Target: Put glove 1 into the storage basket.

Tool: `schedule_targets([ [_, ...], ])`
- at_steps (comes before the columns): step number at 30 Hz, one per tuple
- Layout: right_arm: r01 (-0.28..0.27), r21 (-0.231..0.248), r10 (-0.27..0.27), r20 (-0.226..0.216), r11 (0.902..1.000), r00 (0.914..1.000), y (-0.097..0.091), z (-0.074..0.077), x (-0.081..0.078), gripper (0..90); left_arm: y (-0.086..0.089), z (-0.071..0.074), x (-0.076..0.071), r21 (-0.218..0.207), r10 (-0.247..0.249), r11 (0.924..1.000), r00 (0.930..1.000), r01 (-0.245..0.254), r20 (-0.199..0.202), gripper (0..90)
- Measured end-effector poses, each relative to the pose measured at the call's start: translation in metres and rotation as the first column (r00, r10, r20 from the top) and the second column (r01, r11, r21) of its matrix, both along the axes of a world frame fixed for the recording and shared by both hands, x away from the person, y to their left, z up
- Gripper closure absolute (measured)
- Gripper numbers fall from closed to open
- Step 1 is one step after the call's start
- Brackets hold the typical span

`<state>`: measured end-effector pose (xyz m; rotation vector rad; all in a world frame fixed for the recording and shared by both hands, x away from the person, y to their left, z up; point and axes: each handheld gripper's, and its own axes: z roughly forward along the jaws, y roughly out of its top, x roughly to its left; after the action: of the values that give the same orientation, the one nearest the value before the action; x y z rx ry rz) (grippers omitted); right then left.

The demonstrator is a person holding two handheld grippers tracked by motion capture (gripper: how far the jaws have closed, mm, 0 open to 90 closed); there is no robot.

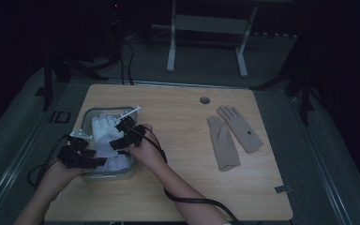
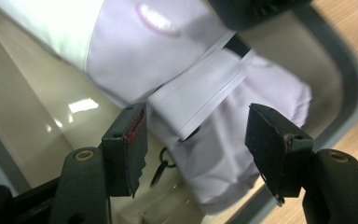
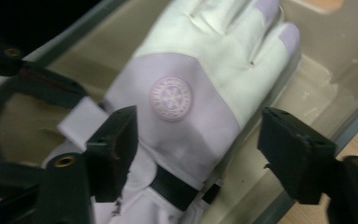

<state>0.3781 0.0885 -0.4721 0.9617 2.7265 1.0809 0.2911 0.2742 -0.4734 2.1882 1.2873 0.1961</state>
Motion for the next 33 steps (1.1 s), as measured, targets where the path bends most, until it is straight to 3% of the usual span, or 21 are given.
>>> schedule_targets([
  [8, -0.028, 0.057, 0.028, -0.001, 0.998, 0.9996, -0.014, 0.018, -0.005, 19.6, -0.012, 0.015, -0.003, -0.003, -0.005, 1.0, 0.998, 0.005, 0.064, 40.2],
  [14, -0.02, 0.071, 0.019, 0.014, 0.9973, 0.9997, -0.033, 0.023, -0.006, 18.2, -0.022, 0.02, -0.005, -0.043, -0.016, 0.9989, 0.9945, 0.02, 0.104, 40.8],
  [17, -0.007, 0.076, 0.005, 0.018, 0.9971, 0.9998, -0.045, 0.023, -0.005, 18.3, -0.029, 0.021, -0.006, -0.075, -0.042, 0.9959, 0.9921, 0.052, 0.118, 41.4],
  [21, 0.018, 0.074, -0.02, 0.022, 0.9971, 0.9996, -0.064, 0.023, -0.002, 18.3, -0.042, 0.019, -0.007, -0.078, -0.105, 0.9903, 0.9873, 0.115, 0.119, 41.9],
  [26, 0.048, 0.087, -0.049, 0.012, 0.995, 0.9987, -0.086, 0.022, 0.002, 18.2, -0.061, 0.018, -0.01, -0.112, -0.162, 0.9771, 0.9735, 0.181, 0.162, 41.9],
  [28, 0.054, 0.082, -0.055, 0.017, 0.9952, 0.9983, -0.095, 0.022, 0.003, 18.1, -0.068, 0.019, -0.012, -0.12, -0.196, 0.9678, 0.9617, 0.221, 0.192, 42.2],
  [29, 0.054, 0.082, -0.055, 0.017, 0.9952, 0.9983, -0.095, 0.022, 0.003, 18.1, -0.068, 0.019, -0.012, -0.12, -0.196, 0.9678, 0.9617, 0.221, 0.192, 43.3],
  [30, 0.056, 0.082, -0.058, 0.017, 0.995, 0.9982, -0.098, 0.022, 0.003, 18.1, -0.075, 0.019, -0.014, -0.132, -0.215, 0.9598, 0.9514, 0.248, 0.22, 43.3],
  [33, 0.062, 0.075, -0.065, 0.037, 0.9952, 0.9972, -0.112, 0.024, 0.004, 18.3, -0.087, 0.018, -0.018, -0.134, -0.256, 0.946, 0.934, 0.295, 0.25, 43.3],
])
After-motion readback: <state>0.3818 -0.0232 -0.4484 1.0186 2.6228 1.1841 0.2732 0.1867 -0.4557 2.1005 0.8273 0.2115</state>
